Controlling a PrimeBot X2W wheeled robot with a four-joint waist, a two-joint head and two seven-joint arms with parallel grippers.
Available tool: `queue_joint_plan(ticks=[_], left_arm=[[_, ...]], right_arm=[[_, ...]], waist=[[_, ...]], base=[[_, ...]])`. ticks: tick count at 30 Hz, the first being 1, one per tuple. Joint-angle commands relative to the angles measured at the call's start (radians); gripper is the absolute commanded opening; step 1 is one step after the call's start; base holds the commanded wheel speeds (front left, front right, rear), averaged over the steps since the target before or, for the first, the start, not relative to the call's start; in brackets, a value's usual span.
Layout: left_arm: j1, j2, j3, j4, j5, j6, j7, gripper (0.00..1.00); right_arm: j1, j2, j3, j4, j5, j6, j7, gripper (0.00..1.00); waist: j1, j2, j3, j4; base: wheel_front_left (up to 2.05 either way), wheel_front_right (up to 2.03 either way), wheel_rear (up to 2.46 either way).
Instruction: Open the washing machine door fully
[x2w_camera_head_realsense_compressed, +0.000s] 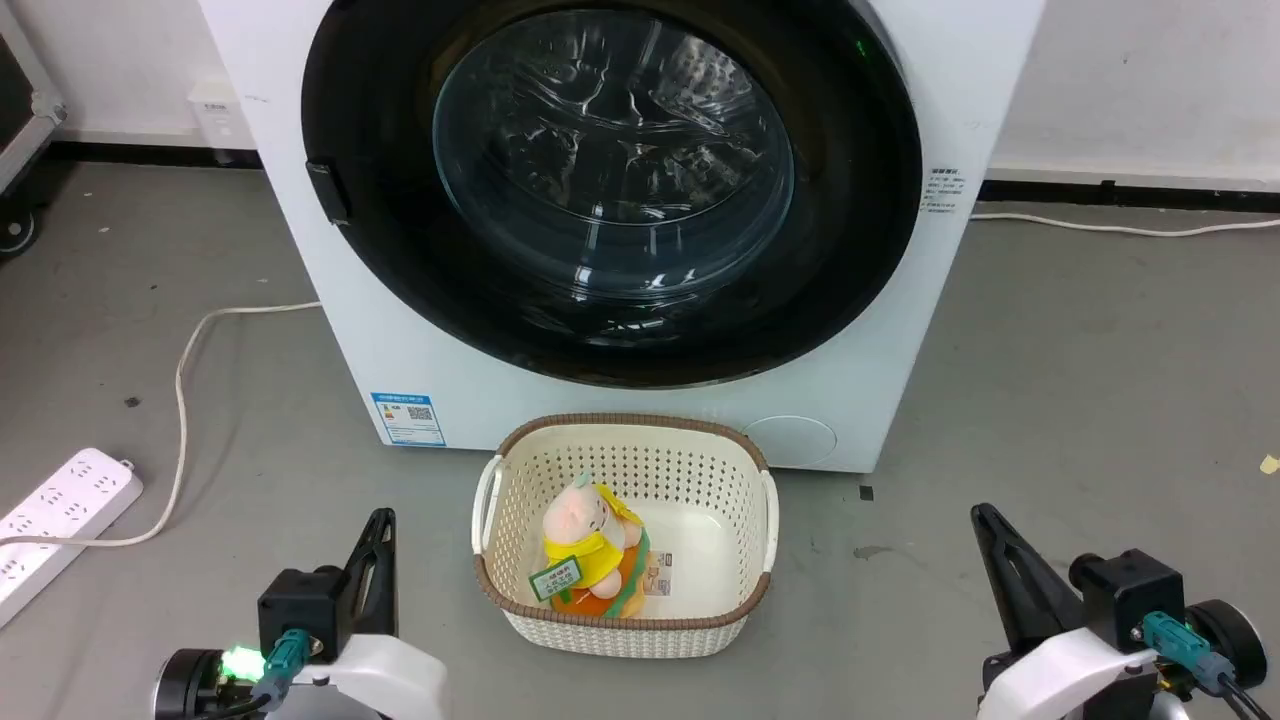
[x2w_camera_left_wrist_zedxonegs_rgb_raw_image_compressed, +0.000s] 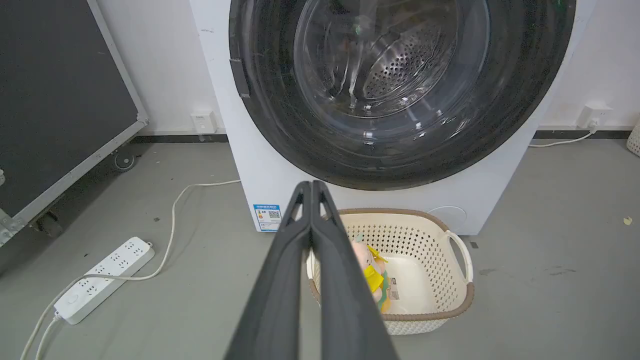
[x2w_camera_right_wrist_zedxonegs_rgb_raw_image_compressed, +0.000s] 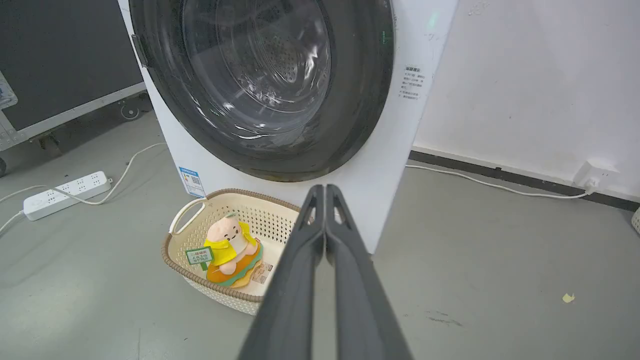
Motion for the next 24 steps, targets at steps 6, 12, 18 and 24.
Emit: queue_joint_plan(ticks=[6, 12, 18, 24], left_arm=[[-0.015, 0.002, 0.000, -0.004, 0.003, 0.002, 0.000, 0.00], [-0.015, 0.002, 0.000, -0.004, 0.003, 0.002, 0.000, 0.00], [-0.015, 0.002, 0.000, -0.004, 0.003, 0.002, 0.000, 0.00], [-0.015, 0.002, 0.000, -0.004, 0.003, 0.002, 0.000, 0.00]], right_arm=[[-0.012, 0.005, -0.001, -0.005, -0.008, -0.001, 0.001, 0.00], [-0.012, 0.005, -0.001, -0.005, -0.008, -0.001, 0.001, 0.00], [-0.012, 0.005, -0.001, -0.005, -0.008, -0.001, 0.001, 0.00], [-0.012, 0.005, -0.001, -0.005, -0.008, -0.001, 0.001, 0.00]], waist=[[0.0000, -0.0001, 0.000, 0.000], [0.0000, -0.0001, 0.000, 0.000], [0.0000, -0.0001, 0.000, 0.000], [0.0000, -0.0001, 0.000, 0.000]], base=[[0.00, 0.00, 0.00], [0.00, 0.00, 0.00], [0.00, 0.00, 0.00], [0.00, 0.00, 0.00]])
